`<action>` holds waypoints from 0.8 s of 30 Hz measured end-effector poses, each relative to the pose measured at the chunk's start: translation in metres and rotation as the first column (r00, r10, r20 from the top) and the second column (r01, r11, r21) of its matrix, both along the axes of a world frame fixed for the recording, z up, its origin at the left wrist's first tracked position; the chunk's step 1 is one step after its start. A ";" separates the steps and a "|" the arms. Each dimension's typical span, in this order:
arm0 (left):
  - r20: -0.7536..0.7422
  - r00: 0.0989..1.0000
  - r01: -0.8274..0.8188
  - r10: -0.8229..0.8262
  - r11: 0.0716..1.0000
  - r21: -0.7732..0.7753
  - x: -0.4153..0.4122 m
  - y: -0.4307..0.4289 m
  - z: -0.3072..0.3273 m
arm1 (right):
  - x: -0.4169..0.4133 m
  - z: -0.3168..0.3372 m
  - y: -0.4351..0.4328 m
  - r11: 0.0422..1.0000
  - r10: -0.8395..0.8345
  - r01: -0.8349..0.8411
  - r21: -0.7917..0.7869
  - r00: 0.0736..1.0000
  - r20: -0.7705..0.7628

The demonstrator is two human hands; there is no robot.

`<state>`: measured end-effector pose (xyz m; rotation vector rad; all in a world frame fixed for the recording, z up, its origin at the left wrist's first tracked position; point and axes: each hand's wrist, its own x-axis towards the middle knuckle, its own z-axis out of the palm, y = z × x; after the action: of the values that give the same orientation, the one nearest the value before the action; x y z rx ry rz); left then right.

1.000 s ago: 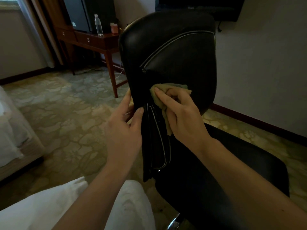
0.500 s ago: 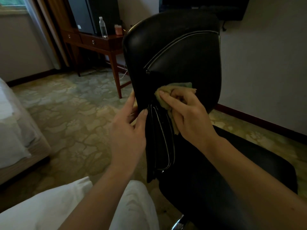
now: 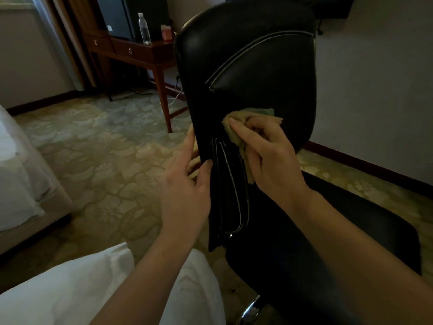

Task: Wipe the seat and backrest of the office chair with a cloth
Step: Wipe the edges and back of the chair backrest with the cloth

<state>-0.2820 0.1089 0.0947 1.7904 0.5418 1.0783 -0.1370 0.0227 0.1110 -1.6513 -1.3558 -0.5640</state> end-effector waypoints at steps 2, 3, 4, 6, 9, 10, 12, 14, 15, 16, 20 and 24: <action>-0.005 1.000 -0.010 0.010 1.000 0.016 -0.001 0.000 0.000 | -0.001 0.009 0.007 0.999 -0.054 0.054 0.003 0.997 0.062; -0.009 1.000 -0.007 0.007 1.000 0.021 0.000 0.001 -0.002 | -0.001 0.011 0.007 0.999 -0.045 0.045 0.007 0.996 0.079; -0.012 1.000 -0.009 0.010 1.000 0.030 -0.001 0.001 -0.002 | -0.001 0.013 0.008 0.999 -0.037 0.037 0.008 0.997 0.063; -0.003 1.000 -0.011 0.011 1.000 0.021 0.001 0.001 -0.004 | -0.003 0.010 0.008 0.999 -0.043 0.042 0.020 0.998 0.050; 0.028 1.000 -0.006 0.007 1.000 -0.011 0.002 -0.001 -0.006 | -0.006 -0.009 -0.001 1.000 -0.023 0.024 -0.018 0.999 0.039; 0.027 1.000 -0.014 0.014 1.000 -0.004 0.001 -0.001 -0.005 | -0.007 -0.016 -0.005 0.999 -0.023 0.024 -0.038 0.999 0.025; 0.032 0.999 -0.014 0.014 1.000 0.002 0.001 -0.003 -0.005 | -0.008 -0.024 -0.010 0.998 -0.036 0.036 -0.055 0.999 0.010; 0.014 0.999 -0.031 0.030 0.999 0.011 0.001 -0.002 -0.006 | -0.009 -0.020 -0.008 0.998 -0.055 0.056 -0.042 0.998 0.024; 0.008 0.999 -0.037 0.037 0.999 0.008 0.002 -0.001 -0.007 | -0.010 -0.015 -0.005 0.998 -0.059 0.061 -0.032 0.997 0.040; 0.003 0.999 -0.038 0.038 0.999 0.012 0.002 -0.001 -0.007 | -0.011 -0.008 -0.001 0.997 -0.068 0.070 -0.023 0.996 0.054; -0.004 0.998 -0.055 0.055 0.998 0.032 0.000 -0.001 -0.006 | -0.010 0.008 0.006 0.994 -0.109 0.111 -0.012 0.989 0.103; -0.002 0.999 -0.054 0.054 0.998 0.016 0.001 -0.004 -0.004 | -0.007 -0.015 -0.002 0.998 -0.049 0.052 -0.023 0.994 0.094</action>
<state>-0.2810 0.1045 0.0907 1.7997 0.5873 1.1202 -0.1445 0.0206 0.0959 -1.7023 -1.3964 -0.6631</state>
